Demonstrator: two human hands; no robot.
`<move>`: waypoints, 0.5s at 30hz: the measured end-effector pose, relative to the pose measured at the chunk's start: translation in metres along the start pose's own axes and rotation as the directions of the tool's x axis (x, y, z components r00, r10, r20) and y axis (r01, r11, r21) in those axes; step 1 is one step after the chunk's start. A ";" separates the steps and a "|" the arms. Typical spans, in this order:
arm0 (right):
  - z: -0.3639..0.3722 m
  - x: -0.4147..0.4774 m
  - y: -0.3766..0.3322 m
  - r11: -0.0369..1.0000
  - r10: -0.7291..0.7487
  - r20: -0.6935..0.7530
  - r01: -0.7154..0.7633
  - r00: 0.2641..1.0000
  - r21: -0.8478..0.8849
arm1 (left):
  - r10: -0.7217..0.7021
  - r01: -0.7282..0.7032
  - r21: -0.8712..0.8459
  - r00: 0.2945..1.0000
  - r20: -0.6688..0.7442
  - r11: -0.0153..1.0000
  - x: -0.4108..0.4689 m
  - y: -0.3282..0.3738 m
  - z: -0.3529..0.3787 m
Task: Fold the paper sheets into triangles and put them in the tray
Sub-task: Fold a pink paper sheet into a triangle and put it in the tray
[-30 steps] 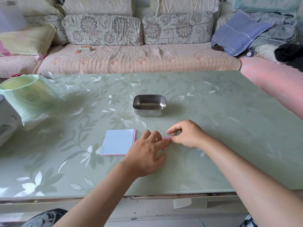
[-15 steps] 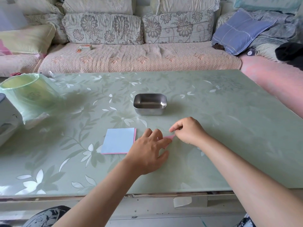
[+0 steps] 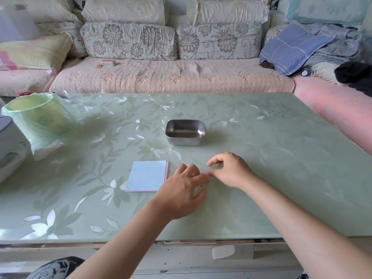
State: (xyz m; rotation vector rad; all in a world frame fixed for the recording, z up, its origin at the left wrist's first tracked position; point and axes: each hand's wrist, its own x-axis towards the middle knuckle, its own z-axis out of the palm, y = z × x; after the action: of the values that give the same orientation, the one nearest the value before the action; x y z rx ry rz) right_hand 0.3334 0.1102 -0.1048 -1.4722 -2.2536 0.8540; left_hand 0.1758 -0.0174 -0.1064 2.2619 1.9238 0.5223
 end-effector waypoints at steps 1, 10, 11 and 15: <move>0.000 0.000 -0.001 1.000 0.006 0.001 -0.006 1.000 0.002 | 0.001 -0.001 -0.020 1.000 0.003 1.000 -0.002 0.000 -0.001; 0.002 0.001 0.001 1.000 -0.010 0.000 0.010 1.000 -0.024 | 0.025 -0.020 -0.099 0.999 0.049 0.995 -0.025 -0.005 -0.007; 0.002 0.001 0.001 1.000 -0.012 0.001 0.012 1.000 -0.025 | 0.025 -0.019 -0.105 0.998 0.052 0.994 -0.027 -0.005 -0.007; 0.002 0.001 0.000 0.999 -0.017 0.002 0.017 1.000 -0.034 | 0.013 -0.010 -0.079 0.999 0.037 0.997 -0.026 -0.003 -0.008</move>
State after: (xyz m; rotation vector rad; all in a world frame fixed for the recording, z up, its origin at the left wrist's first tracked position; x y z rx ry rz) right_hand 0.3319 0.1104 -0.1061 -1.4660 -2.2896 0.8158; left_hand 0.1664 -0.0430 -0.1042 2.2190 1.8406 0.5428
